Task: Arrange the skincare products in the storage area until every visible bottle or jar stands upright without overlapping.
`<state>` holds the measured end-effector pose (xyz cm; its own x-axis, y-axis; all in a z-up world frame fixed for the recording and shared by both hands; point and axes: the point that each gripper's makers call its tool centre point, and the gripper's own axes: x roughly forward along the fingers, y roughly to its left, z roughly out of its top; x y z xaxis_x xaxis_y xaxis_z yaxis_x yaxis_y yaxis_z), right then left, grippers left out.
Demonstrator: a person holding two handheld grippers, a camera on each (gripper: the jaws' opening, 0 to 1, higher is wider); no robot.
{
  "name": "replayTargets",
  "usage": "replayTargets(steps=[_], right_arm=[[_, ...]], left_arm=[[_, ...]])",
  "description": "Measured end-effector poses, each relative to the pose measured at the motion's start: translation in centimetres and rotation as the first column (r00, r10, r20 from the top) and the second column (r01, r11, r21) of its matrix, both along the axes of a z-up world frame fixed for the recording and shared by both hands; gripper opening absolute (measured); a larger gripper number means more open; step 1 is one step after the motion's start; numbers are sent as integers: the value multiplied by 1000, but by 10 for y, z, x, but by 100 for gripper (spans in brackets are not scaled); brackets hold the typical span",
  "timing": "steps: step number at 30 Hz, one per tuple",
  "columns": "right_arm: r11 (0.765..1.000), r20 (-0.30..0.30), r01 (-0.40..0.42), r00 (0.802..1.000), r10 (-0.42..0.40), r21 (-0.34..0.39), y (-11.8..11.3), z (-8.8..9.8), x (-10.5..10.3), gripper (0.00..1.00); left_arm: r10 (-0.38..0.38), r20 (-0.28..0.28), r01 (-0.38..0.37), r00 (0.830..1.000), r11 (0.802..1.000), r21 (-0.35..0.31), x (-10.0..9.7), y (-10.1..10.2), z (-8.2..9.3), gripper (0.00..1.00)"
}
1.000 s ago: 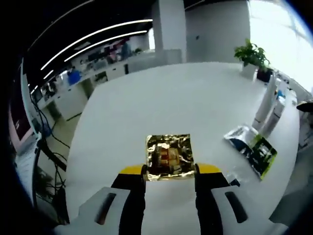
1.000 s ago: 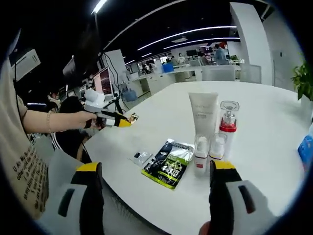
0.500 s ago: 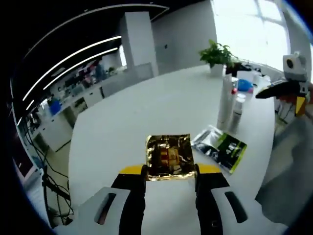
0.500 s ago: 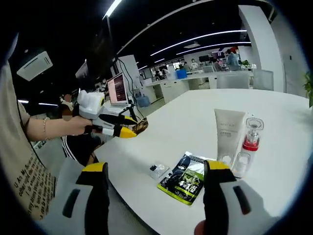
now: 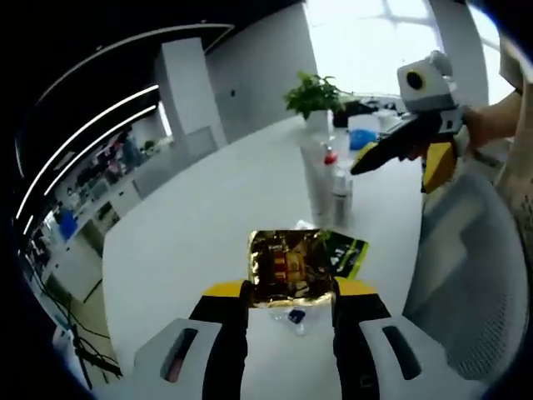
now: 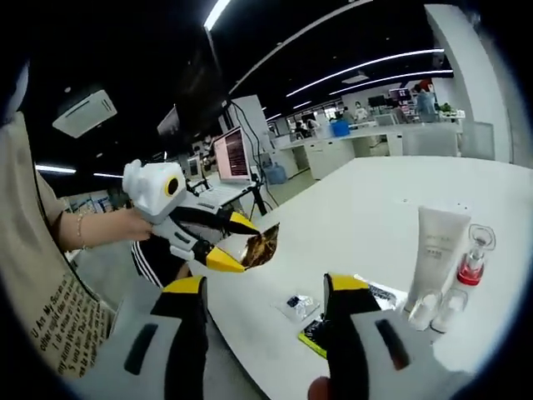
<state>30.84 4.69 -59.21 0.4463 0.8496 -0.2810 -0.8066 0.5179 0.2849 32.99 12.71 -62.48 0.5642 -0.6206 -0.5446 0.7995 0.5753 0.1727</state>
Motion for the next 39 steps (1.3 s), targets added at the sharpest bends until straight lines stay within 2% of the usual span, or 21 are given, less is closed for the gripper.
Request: replayTargets(steps=[3,6,8,11,22,29,31,32,34,35,37,38,39], right_arm=[[999,-29,-29,999,30,24,12,-2,3,51],[993,-80,-62,994,70,104,23,-1,1,49],[992,-120,-64,990,77,106,24,-9,2,43],[988,-151,-71,984,91,135,25,-10,0,32],[978,-249,-51,963,101,200,30,-15,-6,16],[981,-283,-42,954,95,190,36,-19,-8,5],[976,-296,-38,950,102,215,38,-16,-9,2],[975,-302,-24,949,92,221,39,-15,-9,1],[980,-301,-21,950,80,197,38,-20,-9,1],[974,-301,-30,949,99,226,39,-17,-11,1],[967,-325,38,944,48,254,35,-16,-5,1],[962,-337,49,941,46,269,34,-15,-5,1],[952,-344,74,938,34,297,32,-13,-3,1]], left_arm=[[-59,17,59,998,998,19,-13,-12,2,36],[-101,29,100,994,994,32,-22,-19,4,36],[-117,34,117,993,993,26,-27,-24,7,36],[-154,52,150,987,986,74,-31,-26,6,36],[-223,67,215,973,971,109,-42,-33,9,36],[-228,77,219,971,970,106,-41,-33,12,36],[-223,77,214,972,970,112,-41,-33,10,36],[-218,77,209,973,972,110,-40,-32,10,35],[-202,79,196,976,978,75,-39,-32,14,17],[-190,68,187,979,981,46,-39,-33,16,14],[-150,55,152,987,988,-25,-36,-34,19,27],[-120,34,122,992,991,-50,-34,-32,18,41],[-102,12,102,995,993,-66,-34,-31,17,48]])
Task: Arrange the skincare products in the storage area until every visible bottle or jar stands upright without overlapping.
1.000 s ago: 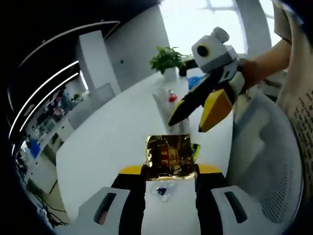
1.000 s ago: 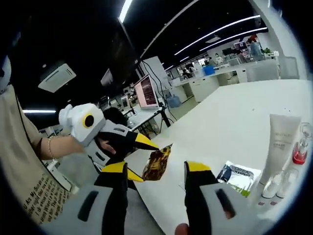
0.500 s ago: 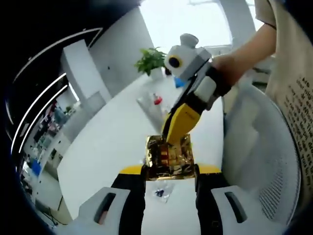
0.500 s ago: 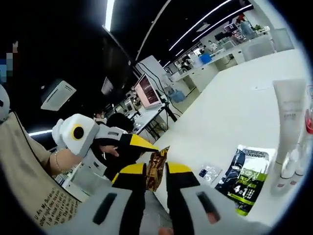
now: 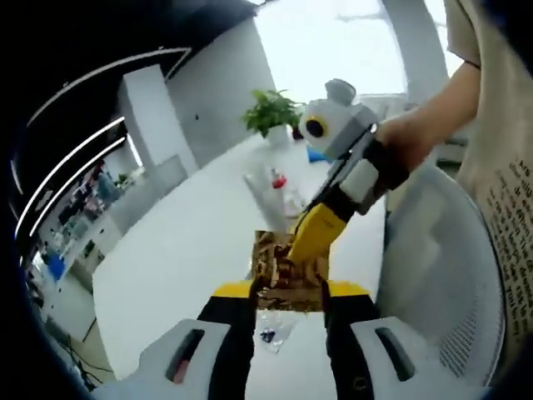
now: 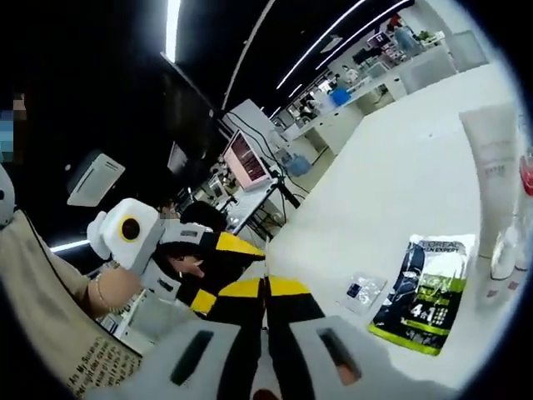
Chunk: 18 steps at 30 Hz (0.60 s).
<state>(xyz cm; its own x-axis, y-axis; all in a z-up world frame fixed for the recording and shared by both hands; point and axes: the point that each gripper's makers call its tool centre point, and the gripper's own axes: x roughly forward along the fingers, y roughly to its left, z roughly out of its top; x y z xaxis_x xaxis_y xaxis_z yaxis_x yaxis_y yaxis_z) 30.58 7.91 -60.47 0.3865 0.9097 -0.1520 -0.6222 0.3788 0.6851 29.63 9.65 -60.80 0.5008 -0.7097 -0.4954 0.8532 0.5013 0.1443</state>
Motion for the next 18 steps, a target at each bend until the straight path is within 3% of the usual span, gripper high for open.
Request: replayTargets(steps=[1,4,7,8,11,12,13,18], right_arm=[[999,-19,33,999,-32,31,-3,2,3,1],[996,-43,69,997,-66,65,-10,4,6,1],[987,-73,111,992,-103,116,-14,10,11,1],[982,-84,126,990,-115,141,-15,14,12,1],[967,-103,154,985,-136,202,-16,23,15,1],[963,-108,158,985,-137,217,-15,26,16,1],[961,-109,160,984,-139,226,-14,27,16,1],[945,-137,170,981,-136,279,-4,36,11,1]], left_arm=[[16,-16,-16,1000,1000,-18,1,2,-1,52],[41,-66,-48,997,994,-102,-1,3,2,42],[94,-154,-130,984,962,-241,0,4,8,45],[106,-191,-160,976,942,-294,0,3,11,46],[95,-312,-242,945,846,-476,-1,0,25,43],[93,-351,-281,932,795,-538,0,1,31,42],[94,-373,-305,923,770,-561,0,2,32,40],[76,-446,-372,892,685,-626,-6,2,33,31]])
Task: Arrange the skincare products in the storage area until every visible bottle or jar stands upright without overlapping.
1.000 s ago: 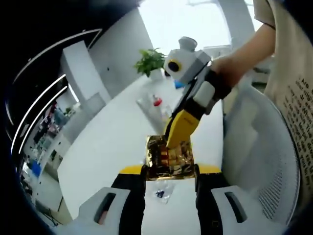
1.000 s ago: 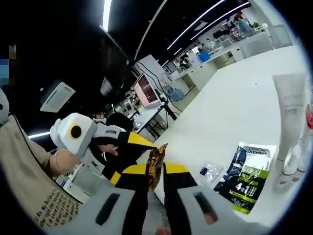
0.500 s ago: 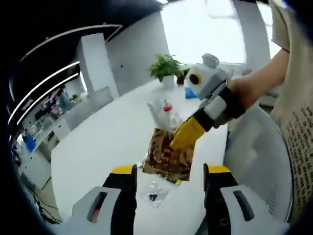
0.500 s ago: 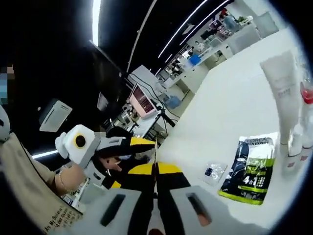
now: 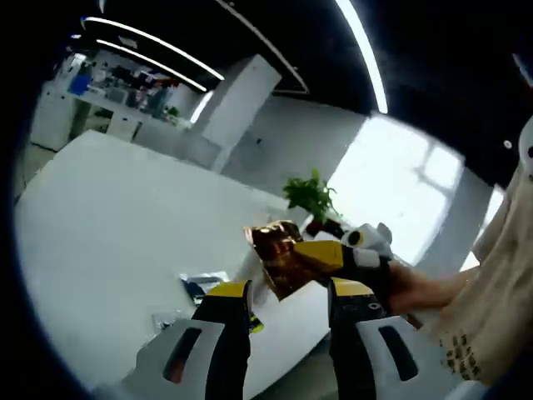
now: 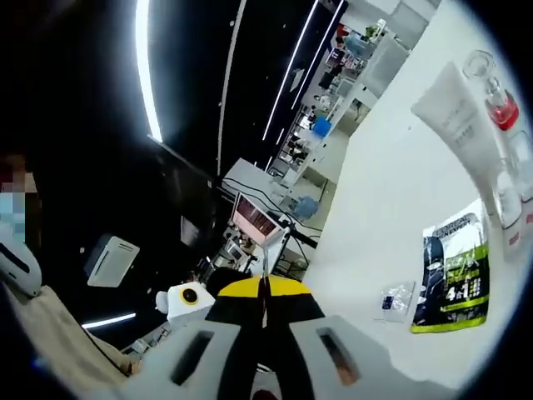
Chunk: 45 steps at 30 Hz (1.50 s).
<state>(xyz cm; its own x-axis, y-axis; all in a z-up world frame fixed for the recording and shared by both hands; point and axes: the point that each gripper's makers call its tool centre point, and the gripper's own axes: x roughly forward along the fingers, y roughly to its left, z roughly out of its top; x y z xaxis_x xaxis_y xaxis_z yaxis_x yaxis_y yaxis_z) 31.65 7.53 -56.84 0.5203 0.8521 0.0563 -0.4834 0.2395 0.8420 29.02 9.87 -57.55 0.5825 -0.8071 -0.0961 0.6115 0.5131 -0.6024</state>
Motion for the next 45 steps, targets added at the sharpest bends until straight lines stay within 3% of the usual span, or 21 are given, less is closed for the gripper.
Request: replayTargets(steps=[3,5,20,26,30,35,41,45], right_arm=[[1000,-7,10,1000,-10,16,4,1,-3,1],[1000,-8,12,1000,-12,13,6,0,-4,1],[998,-44,60,997,-59,36,6,-7,0,1],[998,-33,62,998,-61,13,8,-12,1,1],[997,43,58,998,-56,-56,11,-14,2,2],[992,108,45,994,-32,-120,11,-16,6,7],[985,118,62,992,-43,-162,5,-19,23,7],[963,193,35,981,18,-268,10,-22,27,3]], left_arm=[[31,-45,-35,999,994,-107,-2,2,3,21],[47,-68,-56,997,990,-131,-3,4,1,15],[100,-191,-153,976,945,-290,5,7,-4,8],[116,-219,-172,969,950,-260,7,10,-14,2],[111,-283,-187,953,948,-257,9,14,-19,0],[94,-288,-174,953,948,-266,9,16,-15,0],[82,-305,-153,949,964,-218,7,17,-24,0],[90,-322,-166,943,962,-217,10,20,-28,0]])
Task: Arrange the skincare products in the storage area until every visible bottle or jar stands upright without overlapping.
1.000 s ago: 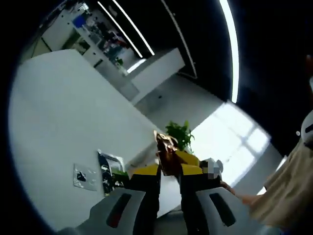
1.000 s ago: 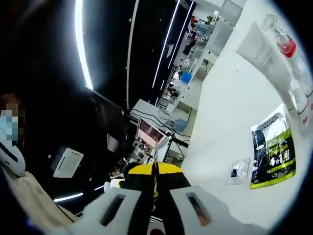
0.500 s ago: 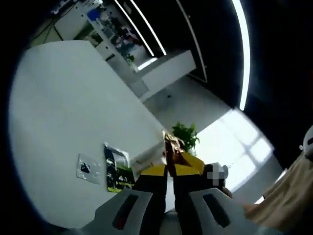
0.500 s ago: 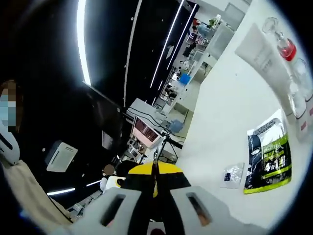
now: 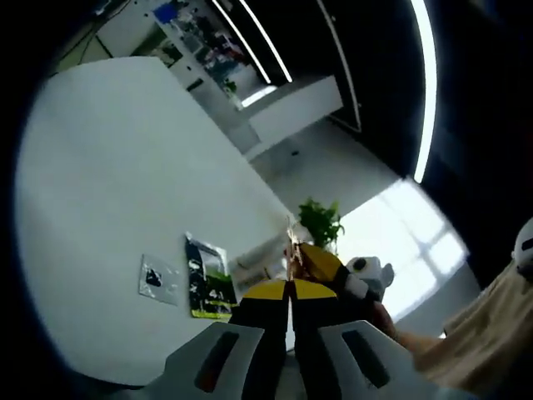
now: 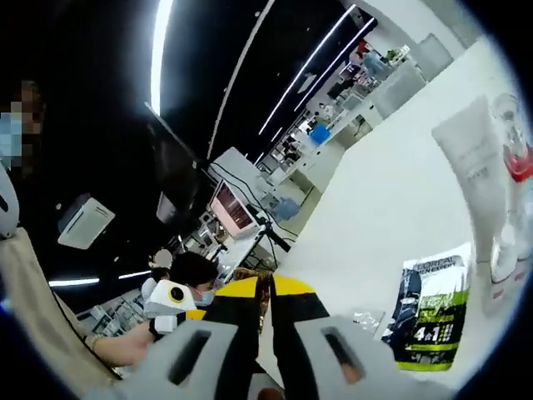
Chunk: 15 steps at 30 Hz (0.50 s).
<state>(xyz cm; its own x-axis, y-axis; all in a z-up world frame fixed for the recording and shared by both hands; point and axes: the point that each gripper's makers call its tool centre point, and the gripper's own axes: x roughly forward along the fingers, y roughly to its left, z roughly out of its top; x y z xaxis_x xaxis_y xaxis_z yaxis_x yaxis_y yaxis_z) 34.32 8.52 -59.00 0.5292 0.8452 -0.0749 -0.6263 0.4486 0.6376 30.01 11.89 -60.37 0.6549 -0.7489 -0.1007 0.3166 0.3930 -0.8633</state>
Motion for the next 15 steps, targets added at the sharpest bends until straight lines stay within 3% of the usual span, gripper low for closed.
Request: replayTargets(steps=[2,4,7,10,11,14,15], right_arm=[[998,48,-6,999,9,-63,3,0,2,1],[987,141,-4,990,27,-159,7,1,4,1],[946,253,7,964,80,-325,14,-4,8,1],[871,352,30,921,167,-491,19,-16,13,1],[858,366,35,913,182,-513,20,-18,14,1],[855,350,36,921,172,-517,23,-29,21,1],[842,350,45,921,174,-537,22,-35,24,1]], left_arm=[[6,-6,-6,1000,1000,5,2,3,-2,0],[16,-14,-16,1000,1000,4,5,6,-4,0],[33,-38,-32,999,999,12,11,12,-10,0],[40,-81,-36,996,998,52,16,15,-23,0],[40,-87,-35,995,997,62,17,15,-26,0],[58,-125,-48,990,996,79,23,17,-38,0],[62,-139,-52,988,996,76,26,17,-42,0]])
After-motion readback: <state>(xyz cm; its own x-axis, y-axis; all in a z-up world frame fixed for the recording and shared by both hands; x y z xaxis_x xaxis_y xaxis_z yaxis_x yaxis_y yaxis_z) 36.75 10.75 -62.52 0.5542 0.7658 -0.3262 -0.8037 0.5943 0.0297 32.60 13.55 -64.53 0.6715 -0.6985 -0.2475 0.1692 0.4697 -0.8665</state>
